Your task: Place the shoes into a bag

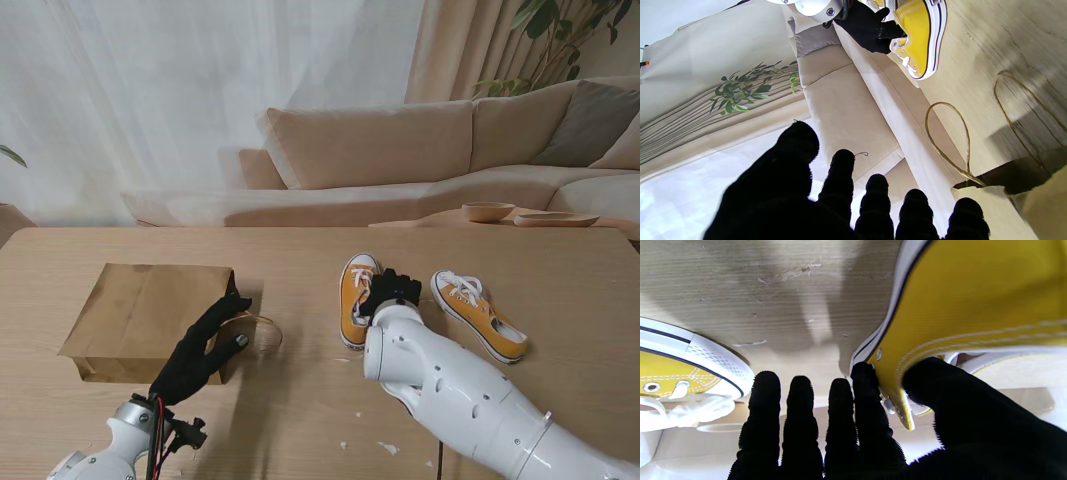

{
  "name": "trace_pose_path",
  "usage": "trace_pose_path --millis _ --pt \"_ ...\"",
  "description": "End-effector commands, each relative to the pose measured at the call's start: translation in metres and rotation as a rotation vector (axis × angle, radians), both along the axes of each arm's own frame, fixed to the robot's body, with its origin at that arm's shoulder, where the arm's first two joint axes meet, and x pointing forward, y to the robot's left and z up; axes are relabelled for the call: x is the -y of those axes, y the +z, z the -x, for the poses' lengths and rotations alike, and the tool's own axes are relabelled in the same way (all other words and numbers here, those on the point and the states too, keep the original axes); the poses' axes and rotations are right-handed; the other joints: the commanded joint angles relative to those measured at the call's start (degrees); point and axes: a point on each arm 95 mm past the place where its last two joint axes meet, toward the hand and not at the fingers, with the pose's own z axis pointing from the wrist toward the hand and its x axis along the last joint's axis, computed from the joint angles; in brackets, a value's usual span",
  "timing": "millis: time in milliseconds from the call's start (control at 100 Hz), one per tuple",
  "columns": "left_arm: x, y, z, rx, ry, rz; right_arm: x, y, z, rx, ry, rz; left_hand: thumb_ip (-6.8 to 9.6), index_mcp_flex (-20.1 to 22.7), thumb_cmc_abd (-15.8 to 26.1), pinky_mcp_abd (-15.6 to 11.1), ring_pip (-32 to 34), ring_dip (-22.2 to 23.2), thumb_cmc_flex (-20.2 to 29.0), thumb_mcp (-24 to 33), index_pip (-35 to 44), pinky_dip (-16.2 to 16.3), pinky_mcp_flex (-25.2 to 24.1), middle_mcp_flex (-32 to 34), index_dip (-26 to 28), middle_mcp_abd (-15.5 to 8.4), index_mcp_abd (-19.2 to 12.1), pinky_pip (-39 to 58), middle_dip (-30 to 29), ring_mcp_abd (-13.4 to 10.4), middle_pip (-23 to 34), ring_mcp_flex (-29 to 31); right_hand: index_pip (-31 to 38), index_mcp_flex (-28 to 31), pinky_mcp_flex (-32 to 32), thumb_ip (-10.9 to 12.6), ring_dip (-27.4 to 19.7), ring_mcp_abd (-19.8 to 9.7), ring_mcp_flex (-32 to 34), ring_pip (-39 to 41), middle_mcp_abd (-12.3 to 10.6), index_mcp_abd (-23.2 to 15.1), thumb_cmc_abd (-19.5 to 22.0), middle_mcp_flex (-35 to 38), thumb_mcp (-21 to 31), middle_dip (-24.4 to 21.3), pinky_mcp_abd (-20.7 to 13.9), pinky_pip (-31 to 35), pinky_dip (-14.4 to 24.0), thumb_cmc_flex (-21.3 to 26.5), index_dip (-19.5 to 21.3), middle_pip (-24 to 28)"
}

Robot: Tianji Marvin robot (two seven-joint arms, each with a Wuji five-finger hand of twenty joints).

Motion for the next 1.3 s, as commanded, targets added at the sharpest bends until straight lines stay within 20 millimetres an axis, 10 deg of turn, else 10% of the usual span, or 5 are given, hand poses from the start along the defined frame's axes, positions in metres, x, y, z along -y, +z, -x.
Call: trace_pose_path --millis 0,130,280,450,1290 --pt "0.001 0.000 0.001 -0.005 -0.012 -0.001 0.002 -0.005 0.000 -0.014 0.002 -0.016 0.31 0.0 -0.6 -2.1 -0.5 0.2 1.6 0.7 0.5 0.0 0.3 -0.7 0.5 -0.6 -1.0 -0.9 0.5 -1.5 0.5 -0.6 1.9 4.7 0.6 -4.1 1.0 -0.4 1.9 1.4 -2.1 -6.6 -1.4 2.4 2.9 -0.8 -0.3 2.2 -1.2 6.2 -8.0 -1.2" --pt "0.001 0.000 0.000 -0.001 -0.008 -0.002 0.007 -0.006 -0.002 0.039 -0.014 -0.093 0.29 0.0 -0.6 -2.1 -0.5 0.2 1.6 0.8 0.5 -0.1 0.3 -0.6 0.5 -0.7 -1.0 -0.9 0.5 -1.4 0.5 -0.6 10.7 17.9 2.6 -6.6 1.8 -0.3 7.1 3.0 -2.9 -14.5 -2.0 11.2 1.9 -2.7 -0.3 4.4 -1.0 13.8 -15.9 -1.8" --pt "0.000 0.000 0.000 0.002 -0.003 -0.002 0.012 -0.006 0.001 0.080 -0.038 -0.194 0.25 0.1 -0.6 -2.1 -0.5 0.2 1.7 0.9 0.5 -0.1 0.3 -0.6 0.5 -0.6 -1.0 -0.9 0.6 -1.5 0.5 -0.6 13.0 17.8 3.0 -5.4 3.0 -0.4 8.0 5.1 -2.0 -19.1 1.0 12.5 1.2 -2.0 -0.5 7.0 -1.3 14.4 6.9 0.8" --pt "0.000 0.000 0.000 0.001 -0.001 -0.003 0.016 -0.002 0.013 0.104 -0.049 -0.292 0.21 0.1 -0.6 -2.1 -0.5 0.2 1.8 1.0 0.5 -0.1 0.3 -0.6 0.5 -0.7 -1.0 -0.9 0.6 -1.5 0.5 -0.7 14.8 16.4 2.4 -4.2 3.2 -0.3 6.6 5.5 -1.8 -16.0 3.0 11.2 0.7 -1.1 -0.7 8.0 -0.8 15.5 13.7 2.0" --pt "0.003 -0.001 -0.002 -0.012 -0.017 -0.005 0.097 0.018 0.087 0.180 -0.154 -0.119 0.15 0.1 -0.6 -2.2 -0.5 0.2 1.7 0.9 0.6 -0.1 0.3 -0.6 0.5 -0.7 -1.4 -0.9 0.8 -1.6 0.5 -0.6 11.1 17.9 1.4 -4.3 2.6 -0.6 4.5 4.3 -2.1 -19.4 3.5 9.6 -0.4 -0.6 -0.8 7.7 0.1 14.3 17.4 1.1"
